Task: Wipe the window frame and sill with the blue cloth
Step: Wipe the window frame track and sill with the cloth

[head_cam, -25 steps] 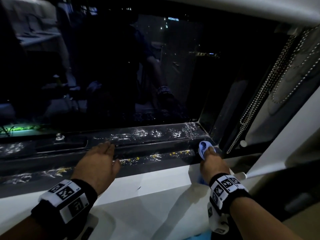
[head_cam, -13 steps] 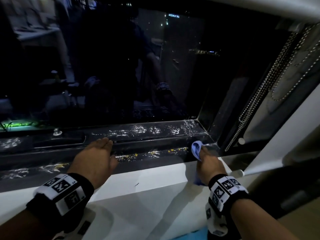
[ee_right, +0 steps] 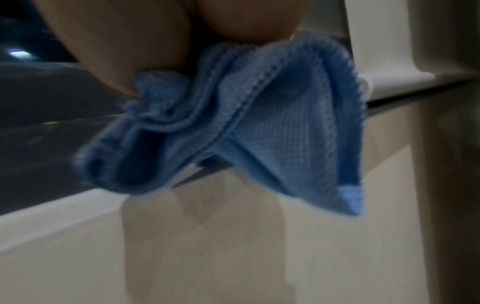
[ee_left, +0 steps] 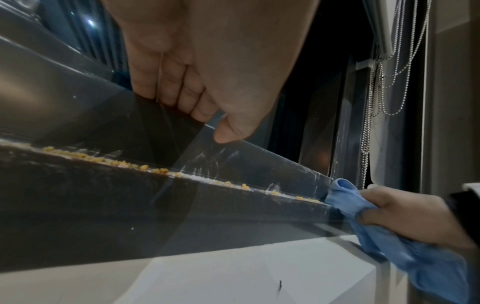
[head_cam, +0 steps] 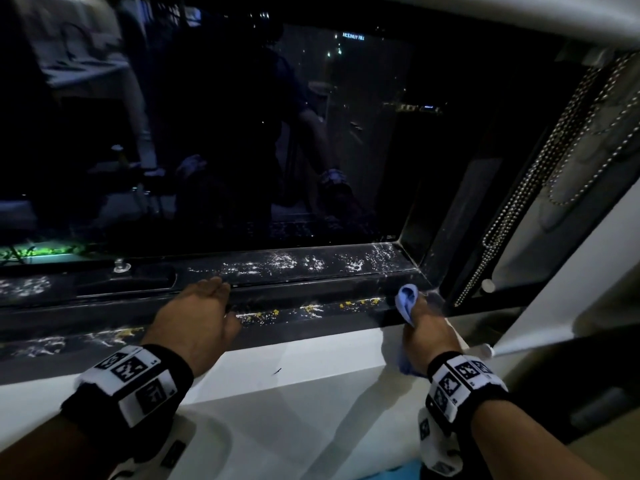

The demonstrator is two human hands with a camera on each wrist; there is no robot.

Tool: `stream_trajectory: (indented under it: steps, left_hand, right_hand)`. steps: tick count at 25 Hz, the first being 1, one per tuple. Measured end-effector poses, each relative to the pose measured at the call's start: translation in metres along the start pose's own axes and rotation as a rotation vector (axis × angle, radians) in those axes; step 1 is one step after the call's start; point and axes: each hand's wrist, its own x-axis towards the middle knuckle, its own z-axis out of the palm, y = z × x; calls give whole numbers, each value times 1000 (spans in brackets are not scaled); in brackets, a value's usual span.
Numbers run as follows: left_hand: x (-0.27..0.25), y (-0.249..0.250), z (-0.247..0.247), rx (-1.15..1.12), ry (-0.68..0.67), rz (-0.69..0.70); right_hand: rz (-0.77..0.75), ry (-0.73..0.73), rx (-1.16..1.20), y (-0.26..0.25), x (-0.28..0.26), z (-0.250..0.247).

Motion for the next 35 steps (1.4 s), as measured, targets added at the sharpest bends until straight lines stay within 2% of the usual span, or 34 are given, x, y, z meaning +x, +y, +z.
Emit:
stream_trajectory:
  steps: [2,4,6,8,12,15,18,19,23,27,29,31,33,35]
  left_hand:
    - [0,1,0,-9,-7,-5]
    - [1,-1,2,-23,-9,-11]
    - [2,-2,4,-31,-14,-12]
    - [3,-2,6,-26,-12,-12]
    - [4,-1,6,-22,-5,-13]
    - [5,-2,6,-35,-20,-16]
    - [4,-3,6,-38,-20,-19]
    - [4,-3,5,-41,-18,-20]
    - [5,-2,6,-44,-6,-18]
    - [6,1,7,-34,3,-23]
    - [6,2,5,-28,8,-20]
    - [6,2,3,-39,5,-23]
    - [6,2,2,-50,-2,-26]
    - [6,1,2,-45,-3,-27]
  right_hand:
    - [-98,-54,-10,7,-5,-7]
    - [-35,-12,-9,15,5,-17]
    - [91,33,-39,18,19,-17]
    - [125,36,-71,9,21,-9]
    - [21,-32,-102,-8,3,10]
    - [-53,-112,-65,-6,-8,-2]
    - [68,75,9,-8,-2,-19]
    - [116,87,3,-15,0,-17]
    - [193,-24,-56,-49,5,9]
    - [114,-86,-155,-56,-4,21]
    - [13,-119,-232,-58,-16,26]
    - [-111,-126,-196,-50,-24,21]
    - [-159,-87,-82,-36,-26,4]
    - [-106,12,-18,-26,-22,-9]
